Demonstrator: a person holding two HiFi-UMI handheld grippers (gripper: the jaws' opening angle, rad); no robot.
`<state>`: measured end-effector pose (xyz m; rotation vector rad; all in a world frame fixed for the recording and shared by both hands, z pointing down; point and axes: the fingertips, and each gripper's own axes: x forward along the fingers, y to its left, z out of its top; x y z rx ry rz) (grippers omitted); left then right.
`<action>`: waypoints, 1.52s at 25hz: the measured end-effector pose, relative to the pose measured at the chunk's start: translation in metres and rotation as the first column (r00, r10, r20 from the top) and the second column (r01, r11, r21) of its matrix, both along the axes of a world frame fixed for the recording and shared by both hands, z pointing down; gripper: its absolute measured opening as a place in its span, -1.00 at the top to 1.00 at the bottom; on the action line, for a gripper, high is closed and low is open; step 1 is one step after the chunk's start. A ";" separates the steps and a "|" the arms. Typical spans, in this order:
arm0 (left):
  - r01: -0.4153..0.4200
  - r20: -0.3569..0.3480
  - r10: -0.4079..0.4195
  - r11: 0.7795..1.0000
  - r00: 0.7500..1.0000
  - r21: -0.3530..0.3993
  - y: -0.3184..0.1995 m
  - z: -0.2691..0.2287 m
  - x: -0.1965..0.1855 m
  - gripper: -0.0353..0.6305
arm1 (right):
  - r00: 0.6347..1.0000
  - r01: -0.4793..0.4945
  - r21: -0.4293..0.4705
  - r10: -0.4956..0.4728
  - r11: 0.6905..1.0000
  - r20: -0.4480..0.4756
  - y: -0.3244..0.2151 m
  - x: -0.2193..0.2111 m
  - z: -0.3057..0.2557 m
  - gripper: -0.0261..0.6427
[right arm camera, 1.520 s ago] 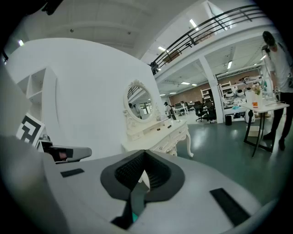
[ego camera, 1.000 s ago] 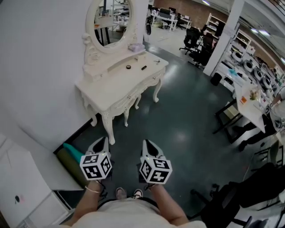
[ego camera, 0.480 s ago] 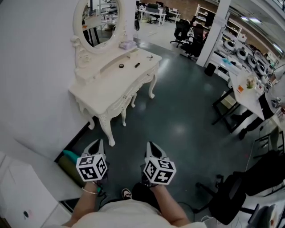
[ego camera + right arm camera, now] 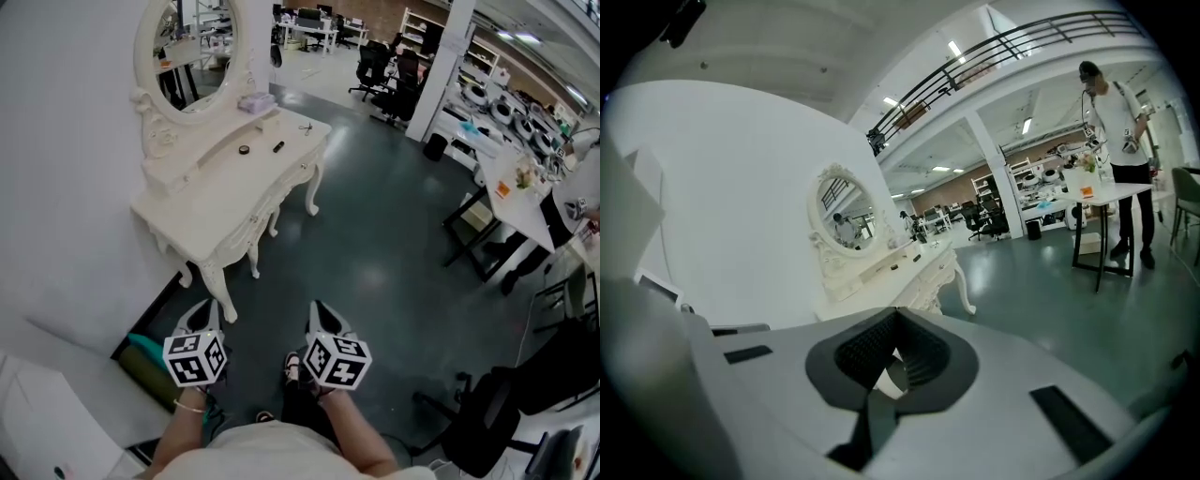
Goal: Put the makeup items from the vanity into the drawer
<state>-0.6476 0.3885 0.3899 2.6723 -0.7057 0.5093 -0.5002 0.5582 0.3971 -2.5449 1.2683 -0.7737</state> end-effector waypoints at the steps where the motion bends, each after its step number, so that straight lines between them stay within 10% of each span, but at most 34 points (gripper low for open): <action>1: 0.005 0.001 -0.005 1.000 1.000 0.000 -0.005 0.001 0.006 0.88 | 1.000 0.002 0.002 -0.002 1.000 -0.005 -0.004 0.007 0.000 0.87; 38: -0.040 0.071 0.036 0.998 0.997 0.055 -0.095 0.018 0.324 0.88 | 0.997 0.070 -0.046 -0.069 0.996 0.031 -0.116 0.312 0.025 0.87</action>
